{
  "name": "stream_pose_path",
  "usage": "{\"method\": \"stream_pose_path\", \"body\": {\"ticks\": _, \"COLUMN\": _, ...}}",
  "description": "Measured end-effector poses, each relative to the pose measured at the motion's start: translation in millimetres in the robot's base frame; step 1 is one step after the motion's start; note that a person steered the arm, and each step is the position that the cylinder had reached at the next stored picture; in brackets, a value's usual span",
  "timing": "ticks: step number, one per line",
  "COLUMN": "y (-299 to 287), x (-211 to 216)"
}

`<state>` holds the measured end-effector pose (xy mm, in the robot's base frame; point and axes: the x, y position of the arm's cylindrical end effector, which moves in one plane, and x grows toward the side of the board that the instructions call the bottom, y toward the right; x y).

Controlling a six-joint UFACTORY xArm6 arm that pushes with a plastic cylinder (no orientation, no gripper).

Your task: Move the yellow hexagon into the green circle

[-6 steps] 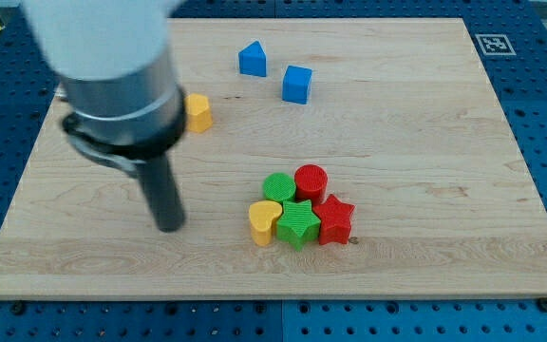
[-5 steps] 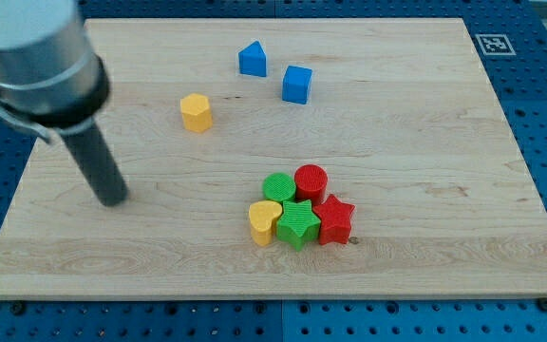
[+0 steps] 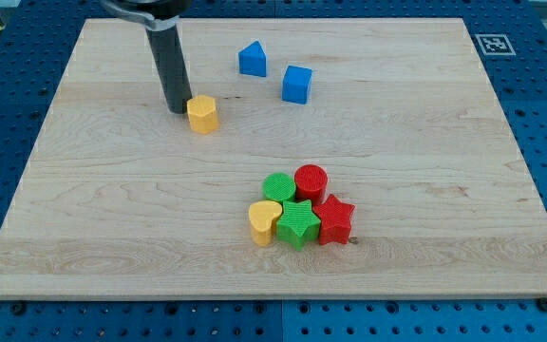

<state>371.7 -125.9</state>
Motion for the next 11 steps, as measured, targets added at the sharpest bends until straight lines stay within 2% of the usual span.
{"method": "stream_pose_path", "body": {"ticks": 1, "y": 5, "x": -8}}
{"method": "stream_pose_path", "body": {"ticks": 3, "y": 24, "x": 94}}
{"method": "stream_pose_path", "body": {"ticks": 4, "y": 13, "x": 88}}
{"method": "stream_pose_path", "body": {"ticks": 5, "y": -10, "x": 54}}
{"method": "stream_pose_path", "body": {"ticks": 9, "y": 78, "x": 34}}
{"method": "stream_pose_path", "body": {"ticks": 10, "y": 99, "x": 41}}
{"method": "stream_pose_path", "body": {"ticks": 11, "y": 100, "x": 72}}
